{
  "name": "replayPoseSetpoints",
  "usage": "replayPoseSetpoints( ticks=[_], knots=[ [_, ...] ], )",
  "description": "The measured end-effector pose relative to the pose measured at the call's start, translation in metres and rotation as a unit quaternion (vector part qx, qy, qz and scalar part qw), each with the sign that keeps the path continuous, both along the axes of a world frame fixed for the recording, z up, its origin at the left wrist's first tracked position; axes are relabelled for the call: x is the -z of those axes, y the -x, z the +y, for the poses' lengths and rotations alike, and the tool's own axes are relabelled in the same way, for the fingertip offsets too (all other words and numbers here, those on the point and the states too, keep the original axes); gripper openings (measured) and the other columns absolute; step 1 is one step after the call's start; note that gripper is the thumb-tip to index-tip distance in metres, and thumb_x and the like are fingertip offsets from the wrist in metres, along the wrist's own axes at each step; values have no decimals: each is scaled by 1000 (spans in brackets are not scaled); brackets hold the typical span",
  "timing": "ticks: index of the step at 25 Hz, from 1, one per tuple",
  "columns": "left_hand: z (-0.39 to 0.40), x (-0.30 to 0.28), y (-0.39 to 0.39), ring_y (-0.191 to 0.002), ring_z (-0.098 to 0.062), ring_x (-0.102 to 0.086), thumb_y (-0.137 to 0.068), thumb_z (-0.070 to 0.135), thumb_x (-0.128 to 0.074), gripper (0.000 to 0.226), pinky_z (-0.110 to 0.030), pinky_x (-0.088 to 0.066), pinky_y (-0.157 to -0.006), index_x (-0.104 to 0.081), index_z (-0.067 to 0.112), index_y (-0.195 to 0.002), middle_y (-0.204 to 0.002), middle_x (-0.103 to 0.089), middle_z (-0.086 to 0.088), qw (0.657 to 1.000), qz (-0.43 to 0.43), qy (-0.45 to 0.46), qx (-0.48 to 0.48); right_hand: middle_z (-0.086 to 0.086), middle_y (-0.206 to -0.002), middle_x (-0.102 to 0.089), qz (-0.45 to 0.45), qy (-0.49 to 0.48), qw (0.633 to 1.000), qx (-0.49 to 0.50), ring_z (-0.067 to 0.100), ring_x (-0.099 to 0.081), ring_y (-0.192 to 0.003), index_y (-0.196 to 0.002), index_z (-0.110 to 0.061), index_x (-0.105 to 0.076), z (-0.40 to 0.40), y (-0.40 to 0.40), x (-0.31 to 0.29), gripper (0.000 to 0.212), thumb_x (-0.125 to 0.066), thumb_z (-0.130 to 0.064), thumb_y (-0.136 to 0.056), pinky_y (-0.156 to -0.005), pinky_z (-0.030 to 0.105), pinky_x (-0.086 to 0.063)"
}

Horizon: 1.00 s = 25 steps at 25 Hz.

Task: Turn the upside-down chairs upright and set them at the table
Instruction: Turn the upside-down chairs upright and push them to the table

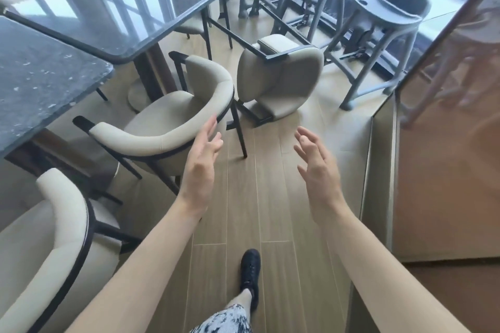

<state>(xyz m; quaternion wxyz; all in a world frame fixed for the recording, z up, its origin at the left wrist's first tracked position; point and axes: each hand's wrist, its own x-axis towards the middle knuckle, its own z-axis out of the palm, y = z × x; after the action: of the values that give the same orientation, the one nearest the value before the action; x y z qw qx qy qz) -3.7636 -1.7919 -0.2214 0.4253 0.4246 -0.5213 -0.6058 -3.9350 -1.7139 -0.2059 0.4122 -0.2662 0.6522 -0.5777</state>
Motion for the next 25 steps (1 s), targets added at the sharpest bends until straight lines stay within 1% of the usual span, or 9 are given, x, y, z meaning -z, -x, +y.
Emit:
replayPoseSetpoints(
  ticks=[2, 4, 6, 8, 12, 15, 19, 22, 25],
  knots=[
    [-30, -3, 17, -143, -3, -38, -100, 27, -37, 54, -35, -27, -122, -35, 29, -154, -157, -38, 14, 1000, 2, -5, 10, -20, -133, -60, -7, -1, 1000, 7, 3, -50, -131, -129, -37, -60, -20, 13, 2, 46, -50, -48, -86, -117, 43, -33],
    [-60, -8, 33, -142, 0, -39, -92, 39, -39, 61, -38, -27, -120, -36, 35, -153, -156, -39, 18, 1000, 2, -18, 21, -21, -133, -60, -12, -10, 1000, 10, 1, -50, -130, -130, -36, -60, -39, 22, 4, 47, -51, -47, -86, -117, 43, -34],
    [-89, -11, 50, -142, 0, -38, -89, 43, -40, 64, -41, -25, -121, -36, 37, -152, -157, -39, 19, 999, 8, -24, 33, -23, -131, -60, -16, -20, 999, 28, -2, -51, -128, -130, -33, -60, -60, 33, 4, 48, -51, -45, -85, -116, 43, -35],
    [-115, -15, 68, -144, -1, -37, -89, 43, -40, 64, -41, -24, -123, -36, 35, -153, -158, -38, 18, 999, 14, -16, 45, -24, -130, -60, -12, -18, 999, 45, -5, -52, -126, -131, -32, -61, -81, 49, 1, 46, -52, -42, -86, -116, 43, -35],
    [-154, -24, 98, -144, -5, -38, -87, 43, -43, 64, -41, -25, -123, -39, 35, -150, -158, -38, 13, 997, 18, -17, 75, -22, -130, -61, -3, -2, 997, 74, -10, -53, -120, -131, -33, -61, -115, 82, -7, 32, -53, -27, -101, -116, 41, -36],
    [-173, -25, 115, -143, -4, -38, -83, 48, -47, 59, -41, -27, -122, -44, 42, -142, -153, -42, 16, 996, 16, -12, 90, -18, -131, -61, -2, 4, 996, 90, -9, -55, -119, -131, -30, -62, -134, 99, -10, 32, -54, -21, -101, -115, 42, -38],
    [-194, -20, 143, -141, -3, -41, -88, 40, -41, 48, -40, -28, -121, -48, 44, -135, -142, -48, 25, 995, 17, -14, 97, -14, -130, -63, 4, 10, 994, 105, -5, -56, -120, -130, -26, -61, -152, 123, -7, 33, -53, -16, -100, -113, 41, -41],
    [-204, -17, 170, -141, -3, -41, -88, 41, -40, 47, -37, -30, -120, -49, 47, -134, -144, -46, 26, 995, 17, -14, 101, -13, -130, -63, 9, 9, 994, 105, -3, -56, -121, -131, -25, -61, -164, 147, -4, 33, -53, -16, -100, -112, 41, -42],
    [-216, -14, 206, -142, -3, -39, -89, 40, -41, 48, -35, -31, -118, -47, 46, -136, -148, -44, 22, 995, 17, -9, 100, -13, -128, -64, 13, 10, 994, 105, -2, -57, -120, -131, -25, -60, -178, 180, -2, 33, -53, -16, -100, -112, 40, -42]
  ],
)
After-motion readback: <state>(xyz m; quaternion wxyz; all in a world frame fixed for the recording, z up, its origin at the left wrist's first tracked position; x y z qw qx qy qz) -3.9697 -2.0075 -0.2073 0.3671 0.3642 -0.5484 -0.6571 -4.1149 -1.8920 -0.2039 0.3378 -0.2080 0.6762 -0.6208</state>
